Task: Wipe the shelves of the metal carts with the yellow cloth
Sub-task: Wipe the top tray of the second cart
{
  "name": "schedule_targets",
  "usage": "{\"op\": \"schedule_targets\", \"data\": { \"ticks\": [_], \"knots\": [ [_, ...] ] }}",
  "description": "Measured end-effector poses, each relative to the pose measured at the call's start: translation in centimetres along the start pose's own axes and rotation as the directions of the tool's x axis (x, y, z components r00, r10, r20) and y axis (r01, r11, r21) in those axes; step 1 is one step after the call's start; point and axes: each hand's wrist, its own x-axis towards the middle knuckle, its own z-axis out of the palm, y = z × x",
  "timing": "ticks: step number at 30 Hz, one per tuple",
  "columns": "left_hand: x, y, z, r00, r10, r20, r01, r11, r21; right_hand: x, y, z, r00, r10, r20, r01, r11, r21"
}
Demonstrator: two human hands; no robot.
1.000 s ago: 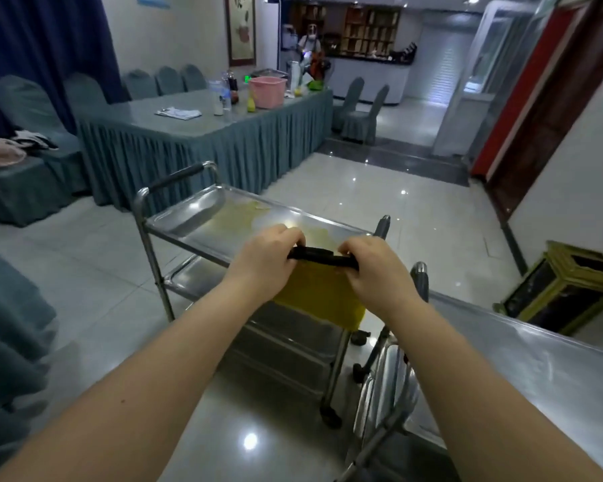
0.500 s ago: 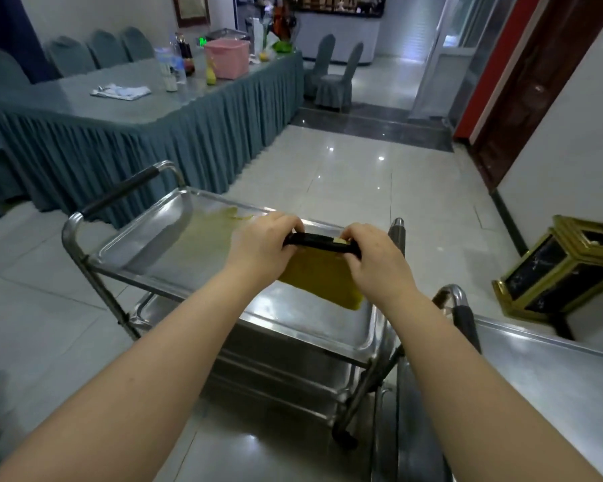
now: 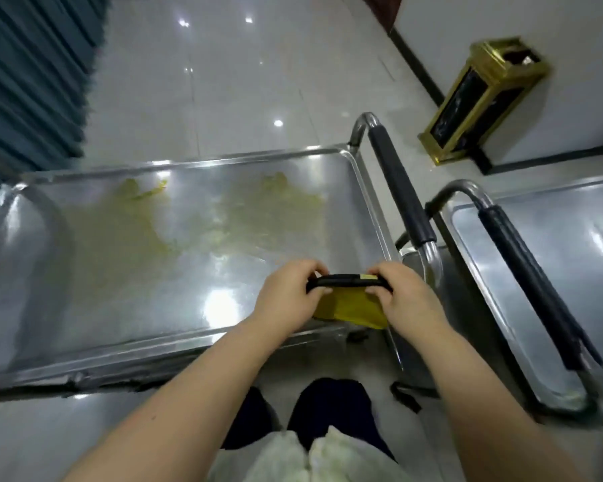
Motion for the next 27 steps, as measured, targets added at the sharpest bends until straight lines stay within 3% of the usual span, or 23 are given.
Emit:
{"op": "schedule_targets", "data": {
  "ticks": [3, 6, 9, 12, 16, 21, 27],
  "knots": [
    [2.9, -0.3, 0.5, 0.998, -0.004, 0.061, 0.010, 0.995, -0.096, 2.0, 0.5, -0.6, 0.992, 0.115, 0.049, -0.115, 0.993, -0.002],
    [7.3, -1.6, 1.4, 0.995, -0.025, 0.098, 0.032, 0.997, -0.074, 6.6, 1.8, 0.4, 0.980, 0.191, 0.047, -0.189, 0.981, -0.053],
    [12.0, -6.2, 1.8, 0.999, -0.033, 0.042, 0.026, 0.986, 0.162, 10.3, 2.8, 3.9, 0.976, 0.217, 0.032, -0.208, 0.963, -0.172],
    [15.2, -12.4, 0.1, 0.982, -0.126, -0.140, 0.174, 0.894, 0.413, 10.8, 2.6, 8.1, 0.954, 0.231, 0.190, -0.187, 0.957, -0.222],
    [16.2, -17.1, -0.7, 0.952, -0.271, -0.145, 0.307, 0.807, 0.505, 9.6, 3.3, 11.0, 0.898, 0.284, 0.337, -0.164, 0.924, -0.345],
    [16.5, -18.2, 0.0, 0.953, -0.256, -0.159, 0.301, 0.789, 0.535, 13.7, 4.5, 12.0, 0.943, 0.221, 0.249, -0.093, 0.892, -0.442],
    [16.8, -18.8, 0.3, 0.955, -0.249, -0.161, 0.296, 0.777, 0.555, 34.4, 3.1, 11.4, 0.991, 0.063, 0.122, 0.003, 0.880, -0.475]
  ]
}}
